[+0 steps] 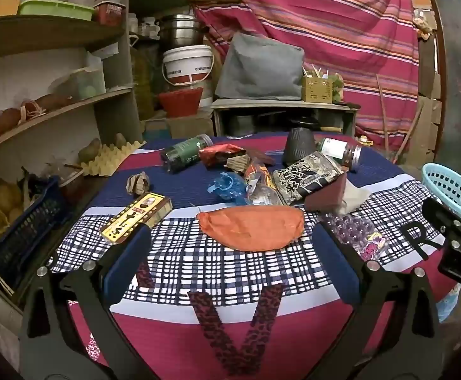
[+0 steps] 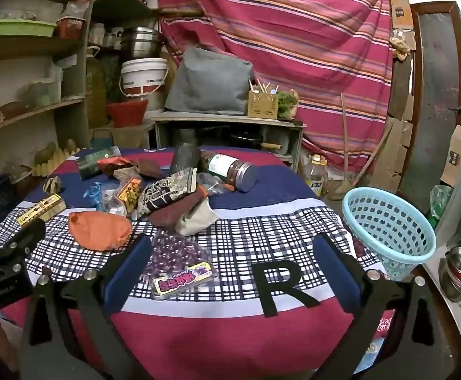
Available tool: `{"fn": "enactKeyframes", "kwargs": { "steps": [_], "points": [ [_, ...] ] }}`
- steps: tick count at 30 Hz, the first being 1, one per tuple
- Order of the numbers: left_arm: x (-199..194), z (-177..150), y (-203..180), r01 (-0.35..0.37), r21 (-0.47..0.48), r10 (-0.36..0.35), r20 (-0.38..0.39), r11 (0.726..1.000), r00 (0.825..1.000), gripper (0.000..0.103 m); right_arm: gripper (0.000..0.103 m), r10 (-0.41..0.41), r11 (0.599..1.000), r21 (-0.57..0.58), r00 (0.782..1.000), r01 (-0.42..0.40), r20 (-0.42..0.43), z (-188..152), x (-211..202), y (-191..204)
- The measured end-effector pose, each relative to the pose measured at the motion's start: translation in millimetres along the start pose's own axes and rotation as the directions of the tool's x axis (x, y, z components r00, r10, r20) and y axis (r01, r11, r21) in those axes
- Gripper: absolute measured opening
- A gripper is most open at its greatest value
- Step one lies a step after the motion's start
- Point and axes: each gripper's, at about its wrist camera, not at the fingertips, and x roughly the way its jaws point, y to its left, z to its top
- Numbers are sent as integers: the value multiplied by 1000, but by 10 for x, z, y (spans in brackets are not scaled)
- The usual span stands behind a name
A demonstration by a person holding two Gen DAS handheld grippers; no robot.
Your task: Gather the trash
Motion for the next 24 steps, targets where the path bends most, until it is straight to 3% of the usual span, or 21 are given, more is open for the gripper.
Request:
{"fn": "enactKeyframes", "kwargs": {
  "steps": [24],
  "points": [
    [-1, -1, -1, -2, 3, 2, 4, 1000, 1000, 98, 99, 0, 1000, 1, 1000, 0, 6, 6, -5, 1]
  ]
}}
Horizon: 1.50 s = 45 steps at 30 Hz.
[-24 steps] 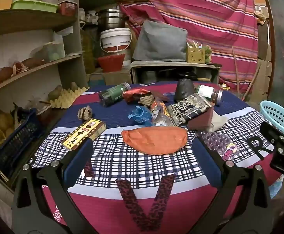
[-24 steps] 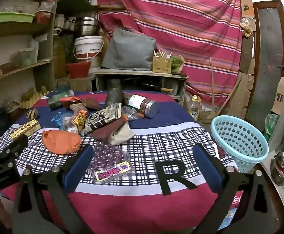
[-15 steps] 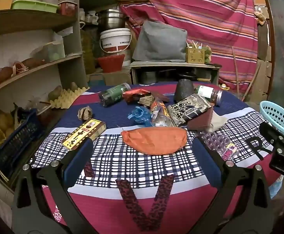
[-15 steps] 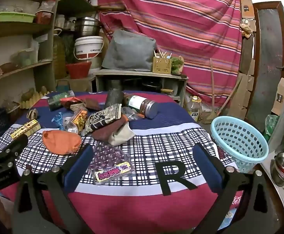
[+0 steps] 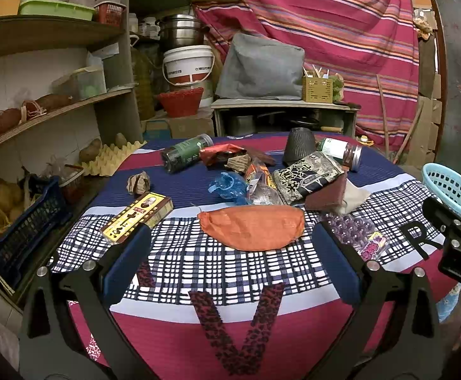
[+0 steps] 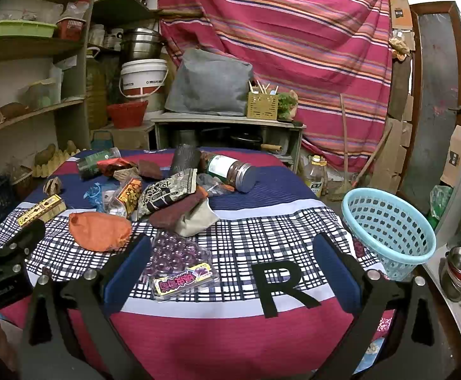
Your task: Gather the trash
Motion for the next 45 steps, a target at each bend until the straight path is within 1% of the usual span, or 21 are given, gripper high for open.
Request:
{"fn": "enactKeyframes", "kwargs": {
  "steps": [45],
  "points": [
    [1, 2, 3, 1, 0, -1, -7, 1000, 1000, 98, 99, 1, 1000, 4, 1000, -1, -3, 1, -10, -12]
  ]
}}
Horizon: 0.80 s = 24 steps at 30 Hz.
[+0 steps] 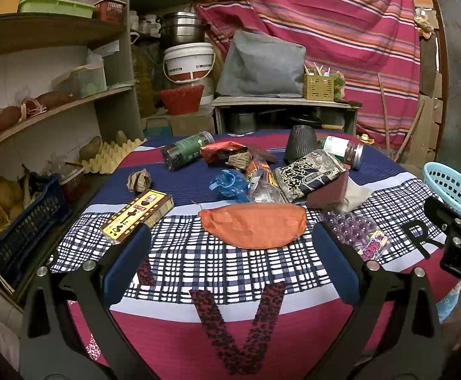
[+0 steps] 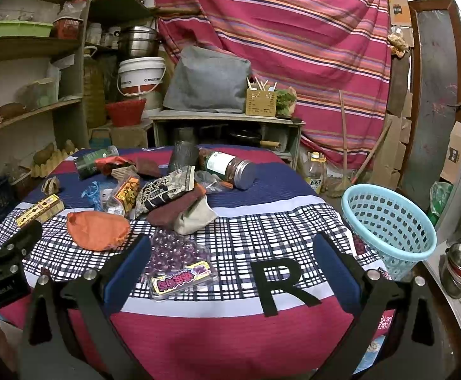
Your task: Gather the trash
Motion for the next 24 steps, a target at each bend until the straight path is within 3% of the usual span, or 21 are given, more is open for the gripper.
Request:
{"fn": "enactKeyframes", "kwargs": {
  "steps": [24],
  "points": [
    [75, -109, 111, -1, -17, 1, -12, 1000, 1000, 98, 99, 9, 1000, 28, 1000, -8, -16, -76, 99, -91]
  ]
}}
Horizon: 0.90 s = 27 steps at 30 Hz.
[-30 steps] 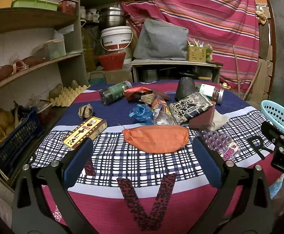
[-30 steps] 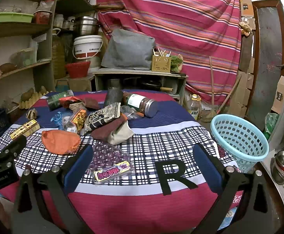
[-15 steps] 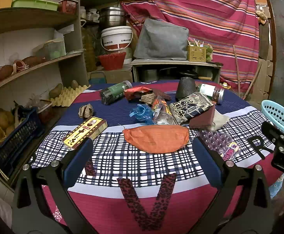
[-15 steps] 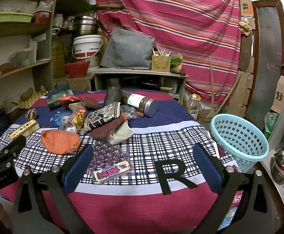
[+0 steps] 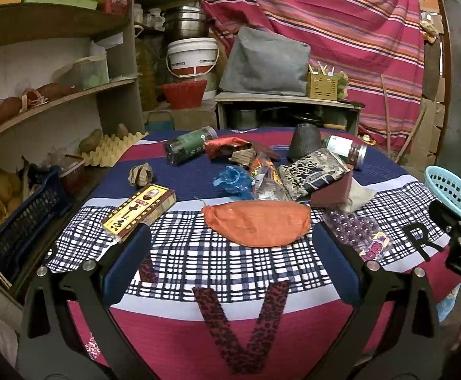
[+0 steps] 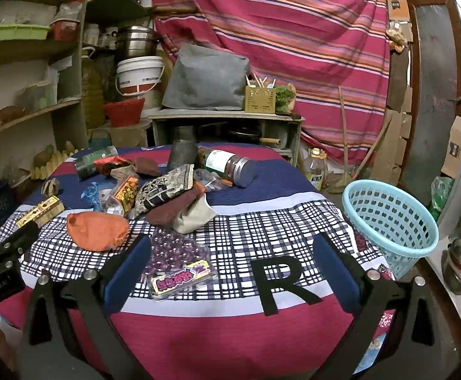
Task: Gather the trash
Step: 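Grasp the orange cloth bag with the left gripper and lift it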
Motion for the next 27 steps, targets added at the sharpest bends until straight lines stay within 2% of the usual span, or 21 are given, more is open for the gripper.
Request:
{"fn": "enactKeyframes", "kwargs": {
  "steps": [6, 11, 16, 22, 27],
  "points": [
    [152, 46, 96, -25, -20, 24, -26, 1000, 999, 98, 99, 22, 1000, 13, 1000, -22, 3, 45, 40, -27],
    [294, 146, 31, -57, 47, 58, -21, 997, 998, 98, 99, 24, 999, -39, 999, -23, 25, 138, 114, 43],
    [511, 195, 41, -16, 19, 17, -71, 1000, 997, 98, 99, 11, 998, -65, 1000, -9, 20, 264, 253, 62],
    [877, 238, 33, 30, -16, -32, -146, 999, 989, 98, 99, 19, 999, -30, 998, -20, -57, 482, 589, 15],
    [1177, 212, 8, 22, 5, -21, -212, 1000, 977, 98, 99, -18, 1000, -25, 997, 16, -69, 493, 808, 20]
  ]
}}
